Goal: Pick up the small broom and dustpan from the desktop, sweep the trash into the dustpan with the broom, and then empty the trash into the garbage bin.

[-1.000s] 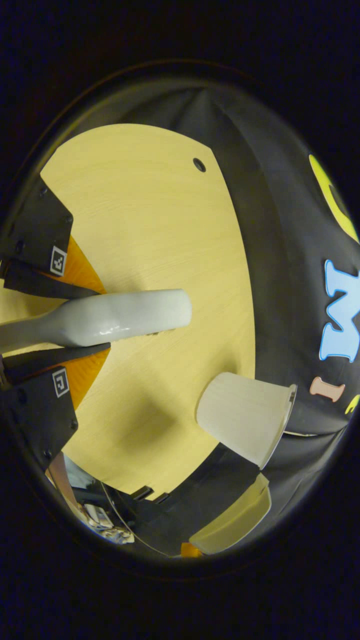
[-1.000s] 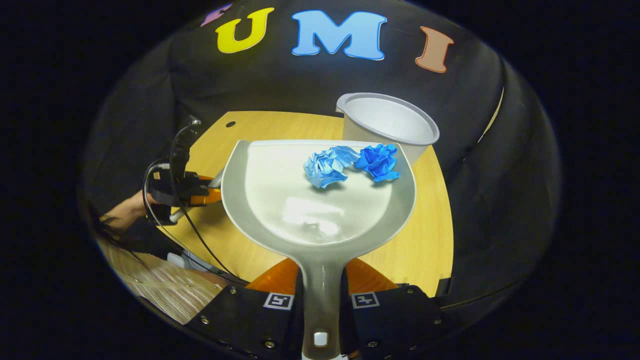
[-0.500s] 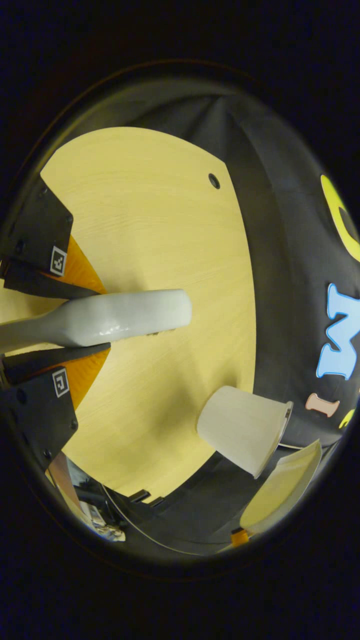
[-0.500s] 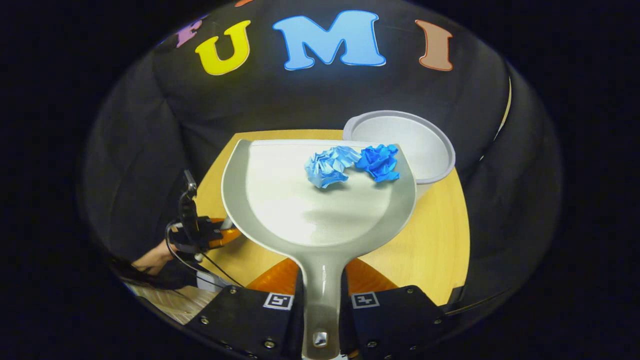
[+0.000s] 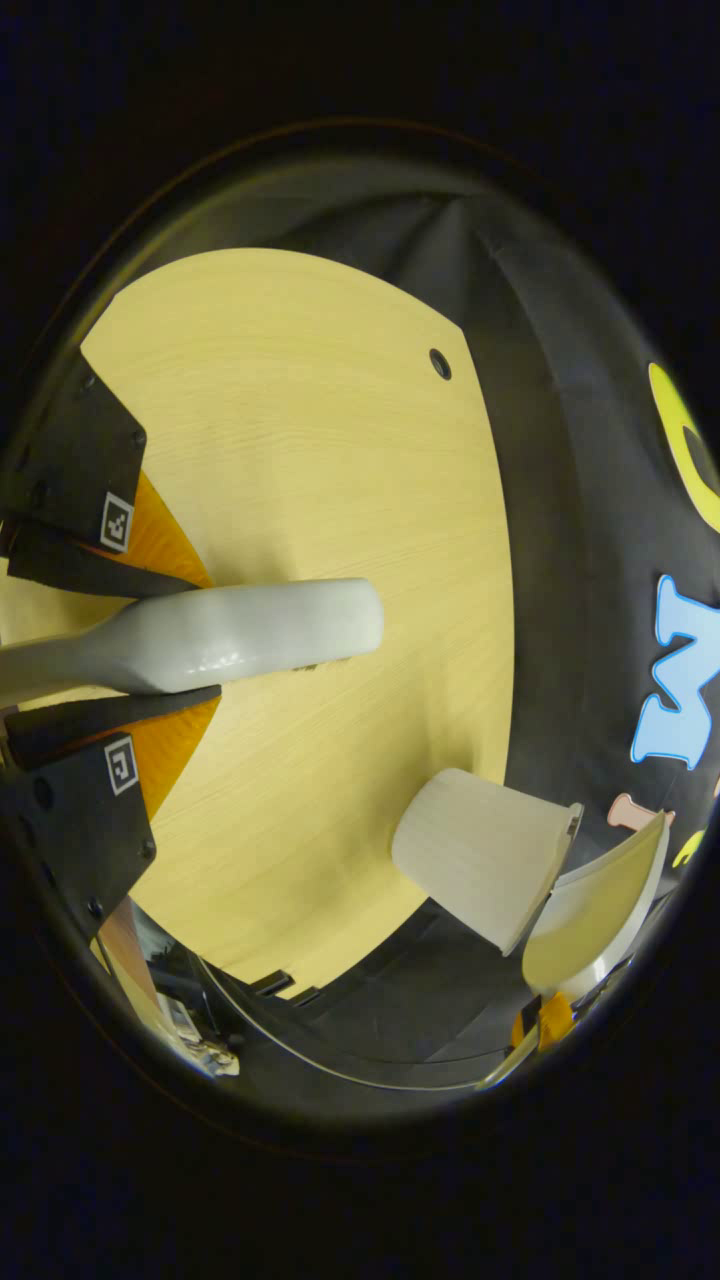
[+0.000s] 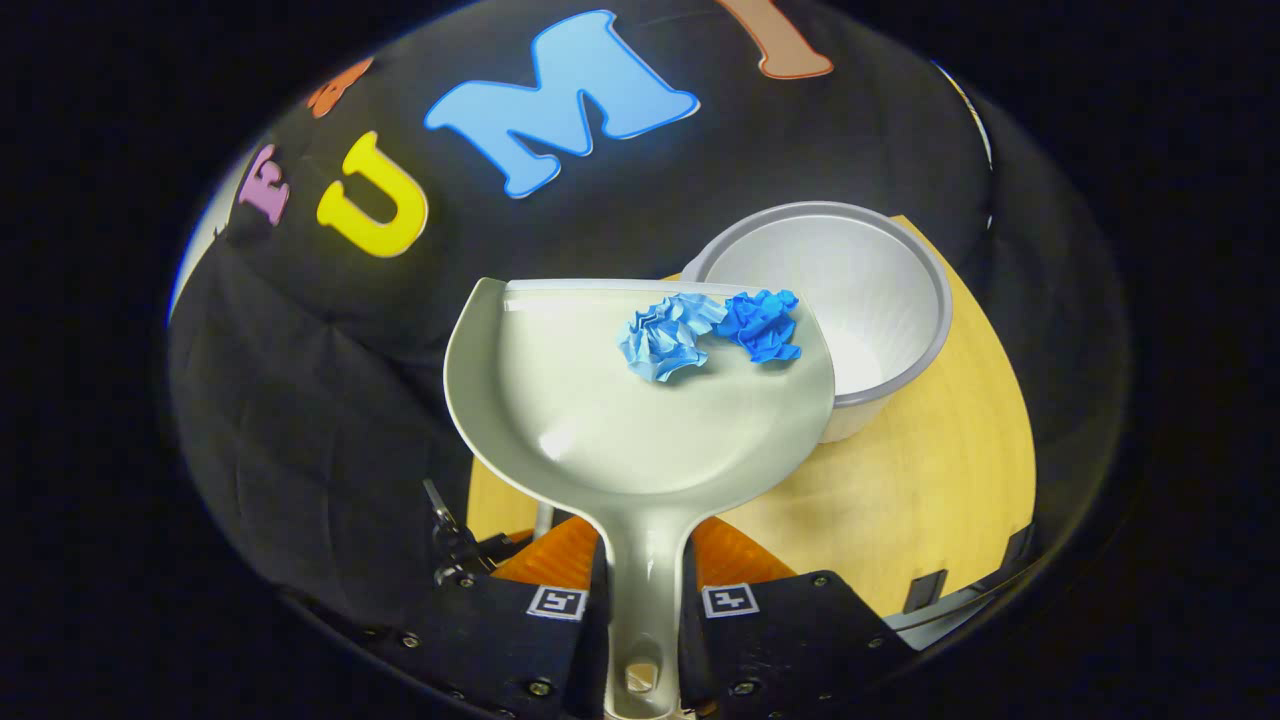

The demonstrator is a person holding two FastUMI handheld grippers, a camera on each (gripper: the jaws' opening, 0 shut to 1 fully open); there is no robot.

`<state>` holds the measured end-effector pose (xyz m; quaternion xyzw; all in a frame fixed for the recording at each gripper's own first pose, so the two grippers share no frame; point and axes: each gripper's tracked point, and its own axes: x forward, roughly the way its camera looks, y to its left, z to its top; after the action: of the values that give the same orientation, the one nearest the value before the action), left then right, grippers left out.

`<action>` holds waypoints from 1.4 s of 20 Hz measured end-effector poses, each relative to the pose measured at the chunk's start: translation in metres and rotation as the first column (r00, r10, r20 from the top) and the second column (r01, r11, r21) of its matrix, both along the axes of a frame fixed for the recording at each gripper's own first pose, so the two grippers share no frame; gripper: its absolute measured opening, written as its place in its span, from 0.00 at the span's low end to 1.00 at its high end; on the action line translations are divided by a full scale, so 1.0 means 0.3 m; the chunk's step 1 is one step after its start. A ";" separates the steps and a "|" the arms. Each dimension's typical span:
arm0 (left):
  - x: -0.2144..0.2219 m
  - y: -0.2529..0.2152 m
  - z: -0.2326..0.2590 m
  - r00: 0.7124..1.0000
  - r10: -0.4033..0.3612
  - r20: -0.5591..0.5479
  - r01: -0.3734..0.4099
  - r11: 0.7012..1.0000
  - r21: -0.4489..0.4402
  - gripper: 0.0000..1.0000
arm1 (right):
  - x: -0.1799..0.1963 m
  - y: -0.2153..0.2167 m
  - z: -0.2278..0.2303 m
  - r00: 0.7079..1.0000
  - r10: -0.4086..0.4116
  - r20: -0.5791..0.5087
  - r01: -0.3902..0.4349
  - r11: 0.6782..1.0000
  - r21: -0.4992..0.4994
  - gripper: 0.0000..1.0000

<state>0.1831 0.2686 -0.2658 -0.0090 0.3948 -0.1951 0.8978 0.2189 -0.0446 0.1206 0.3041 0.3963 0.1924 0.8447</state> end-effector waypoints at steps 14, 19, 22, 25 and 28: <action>-0.049 -0.063 0.019 1.000 -0.013 -0.013 0.013 1.000 -0.003 0.55 | 0.185 -0.064 0.175 0.968 -0.204 -0.145 0.246 0.656 0.713 0.27; -0.048 -0.062 0.029 1.000 -0.021 -0.008 0.021 1.000 -0.006 0.55 | 0.194 -0.050 0.185 0.953 -0.234 -0.190 0.291 0.544 0.787 0.27; -0.047 -0.049 0.027 1.000 -0.022 -0.019 0.022 1.000 -0.018 0.50 | 0.192 -0.050 0.191 0.954 -0.235 -0.188 0.286 0.514 0.809 0.26; -0.053 -0.053 0.023 1.000 -0.022 -0.019 0.022 1.000 -0.017 0.55 | 0.195 -0.039 0.198 0.958 -0.223 -0.179 0.272 0.516 0.812 0.26; -0.057 -0.055 0.027 1.000 -0.017 -0.018 0.016 1.000 -0.020 0.55 | 0.184 -0.002 0.193 0.968 -0.197 -0.156 0.243 0.575 0.781 0.26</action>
<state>0.1660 0.2522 -0.2579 -0.0165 0.4010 -0.2065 0.8923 0.2740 -0.0451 0.1787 0.6991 0.2505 0.2340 0.6276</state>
